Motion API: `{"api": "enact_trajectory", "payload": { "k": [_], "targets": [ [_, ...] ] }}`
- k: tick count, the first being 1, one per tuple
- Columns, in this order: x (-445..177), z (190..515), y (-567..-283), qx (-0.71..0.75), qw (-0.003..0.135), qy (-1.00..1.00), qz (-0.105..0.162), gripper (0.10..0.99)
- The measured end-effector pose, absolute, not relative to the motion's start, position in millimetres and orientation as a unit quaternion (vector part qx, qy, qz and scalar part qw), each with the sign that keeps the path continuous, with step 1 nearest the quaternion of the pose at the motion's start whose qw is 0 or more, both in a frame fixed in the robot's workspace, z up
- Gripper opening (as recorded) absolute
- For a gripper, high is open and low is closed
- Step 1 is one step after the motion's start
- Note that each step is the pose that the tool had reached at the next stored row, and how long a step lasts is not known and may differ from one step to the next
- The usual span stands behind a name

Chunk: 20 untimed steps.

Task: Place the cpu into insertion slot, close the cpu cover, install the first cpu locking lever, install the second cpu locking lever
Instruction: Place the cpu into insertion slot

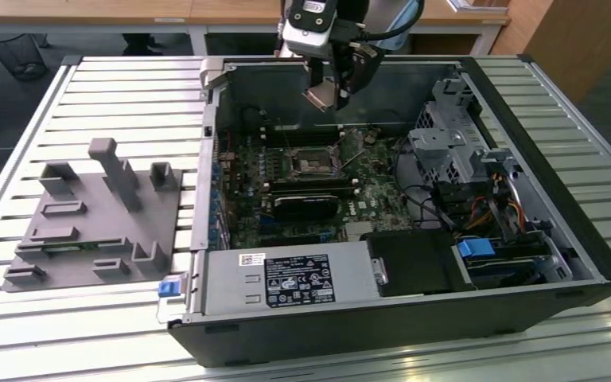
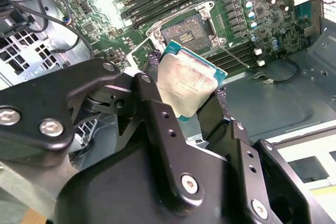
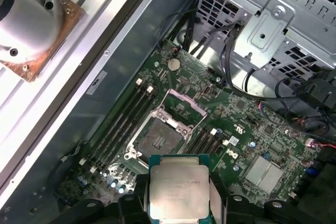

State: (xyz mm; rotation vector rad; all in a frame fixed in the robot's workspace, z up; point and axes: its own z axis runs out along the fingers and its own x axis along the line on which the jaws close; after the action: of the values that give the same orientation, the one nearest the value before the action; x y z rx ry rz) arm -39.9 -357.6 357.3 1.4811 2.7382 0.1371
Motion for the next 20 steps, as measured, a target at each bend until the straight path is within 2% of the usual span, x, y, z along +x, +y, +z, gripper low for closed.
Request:
{"api": "enact_trajectory", "payload": {
  "k": [20],
  "targets": [
    [-40.1, 356.9, -357.6, 0.522, 0.015, 0.852, 0.043, 0.541]
  ]
}}
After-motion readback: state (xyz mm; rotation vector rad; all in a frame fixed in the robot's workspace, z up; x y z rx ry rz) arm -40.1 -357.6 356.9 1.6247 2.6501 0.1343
